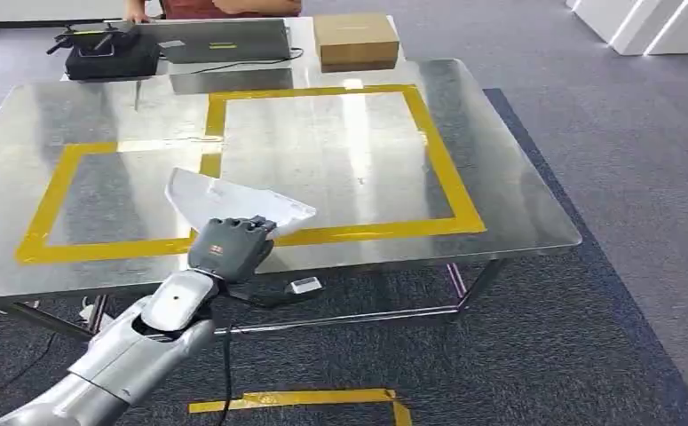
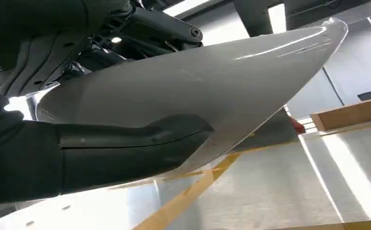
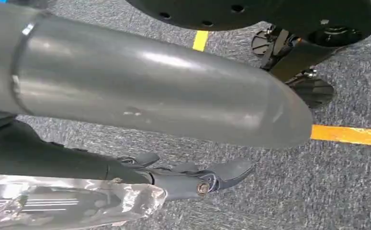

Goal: Take the parts from the cabinet and place them on the table.

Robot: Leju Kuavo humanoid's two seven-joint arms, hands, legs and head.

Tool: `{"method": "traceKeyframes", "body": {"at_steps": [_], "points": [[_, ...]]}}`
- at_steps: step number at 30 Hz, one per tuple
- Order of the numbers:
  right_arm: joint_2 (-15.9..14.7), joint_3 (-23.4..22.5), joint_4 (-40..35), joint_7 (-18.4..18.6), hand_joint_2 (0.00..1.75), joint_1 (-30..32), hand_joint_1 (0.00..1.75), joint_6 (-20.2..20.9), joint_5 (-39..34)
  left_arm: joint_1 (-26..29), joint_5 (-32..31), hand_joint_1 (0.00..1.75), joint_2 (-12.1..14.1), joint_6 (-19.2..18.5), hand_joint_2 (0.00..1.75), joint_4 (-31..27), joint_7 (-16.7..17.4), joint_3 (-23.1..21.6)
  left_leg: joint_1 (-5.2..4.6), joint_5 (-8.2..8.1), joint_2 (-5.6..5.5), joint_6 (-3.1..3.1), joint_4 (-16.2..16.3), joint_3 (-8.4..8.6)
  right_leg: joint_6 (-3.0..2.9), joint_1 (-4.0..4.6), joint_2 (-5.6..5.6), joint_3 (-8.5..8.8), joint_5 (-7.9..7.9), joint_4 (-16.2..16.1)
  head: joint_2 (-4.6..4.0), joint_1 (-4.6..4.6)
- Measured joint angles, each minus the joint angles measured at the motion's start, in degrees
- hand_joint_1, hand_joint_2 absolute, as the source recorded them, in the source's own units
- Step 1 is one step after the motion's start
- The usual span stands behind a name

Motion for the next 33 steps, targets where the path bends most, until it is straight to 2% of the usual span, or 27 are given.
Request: {"method": "traceKeyframes", "body": {"at_steps": [10, 24, 29, 33], "points": [[-0.09, 0.81, -0.63, 0.02, 0.0, -0.56, 0.0, 0.0, -0.02, -2.43, 1.2, 1.75, -2.63, -0.42, 1.75, 2.36, 0.0, -0.18, 0.0, 0.0, 0.0, 0.0, 0.0, 0.0, 0.0, 0.0, 0.0, 0.0, 0.0, 0.0, 0.0, -0.02], [-0.26, 1.14, -1.22, 0.07, 0.0, -0.93, 0.0, 0.09, -0.02, -4.15, 1.64, 1.75, -3.98, -1.47, 1.75, 4.98, 0.17, -0.46, 0.0, 0.01, 0.0, 0.01, 0.0, -0.03, 0.01, 0.0, 0.01, -0.01, 0.0, 0.0, 0.0, -0.02], [-0.35, 1.31, -1.29, 0.57, 0.0, -0.96, 0.0, 0.17, -0.02, -4.23, 0.85, 1.75, -3.83, -2.21, 1.75, 5.88, 1.31, -0.92, 0.0, 0.01, 0.0, 0.01, 0.0, -0.03, 0.01, 0.0, 0.0, -0.01, 0.0, 0.0, 0.0, -0.02], [-0.55, 1.33, -1.29, 1.27, 0.0, -0.85, 0.0, 0.22, -0.02, -4.16, -0.85, 1.75, -2.45, -3.02, 1.75, 6.38, 3.67, -1.01, 0.0, 0.01, 0.0, 0.01, 0.0, -0.05, 0.01, 0.01, 0.01, -0.02, 0.0, 0.0, 0.0, 0.0]]}}
